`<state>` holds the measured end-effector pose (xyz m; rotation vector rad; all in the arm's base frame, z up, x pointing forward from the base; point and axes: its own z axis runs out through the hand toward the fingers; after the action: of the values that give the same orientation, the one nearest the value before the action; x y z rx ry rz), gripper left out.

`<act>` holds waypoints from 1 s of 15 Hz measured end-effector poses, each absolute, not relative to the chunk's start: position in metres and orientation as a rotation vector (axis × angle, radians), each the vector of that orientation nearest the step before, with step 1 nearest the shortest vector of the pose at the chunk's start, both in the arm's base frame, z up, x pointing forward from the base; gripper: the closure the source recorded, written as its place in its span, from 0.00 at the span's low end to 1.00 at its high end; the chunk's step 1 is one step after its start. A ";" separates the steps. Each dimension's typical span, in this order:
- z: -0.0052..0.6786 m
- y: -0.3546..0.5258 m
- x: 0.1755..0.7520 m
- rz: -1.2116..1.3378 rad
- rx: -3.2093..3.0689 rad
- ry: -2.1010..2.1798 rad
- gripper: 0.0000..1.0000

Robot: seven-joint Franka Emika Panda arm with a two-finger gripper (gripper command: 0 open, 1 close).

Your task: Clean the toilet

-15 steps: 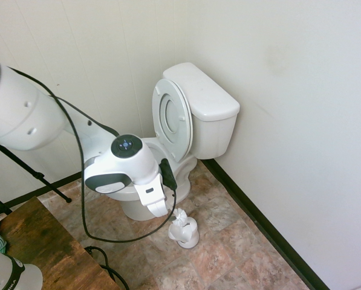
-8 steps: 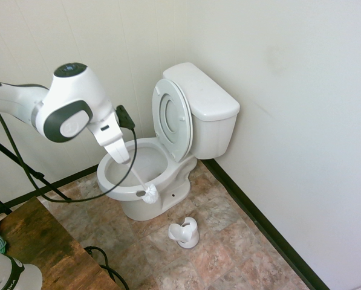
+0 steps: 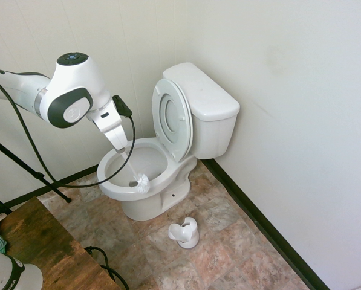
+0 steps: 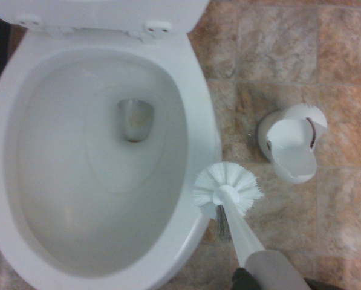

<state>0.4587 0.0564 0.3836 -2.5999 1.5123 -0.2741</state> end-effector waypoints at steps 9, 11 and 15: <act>0.382 0.200 0.537 -0.364 -2.666 1.347 1.00; 0.362 0.203 0.571 -0.365 -2.666 1.392 1.00; 0.296 0.200 0.618 -0.304 -2.690 1.462 1.00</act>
<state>0.6181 0.1999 0.2963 -2.6904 1.4620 -0.3039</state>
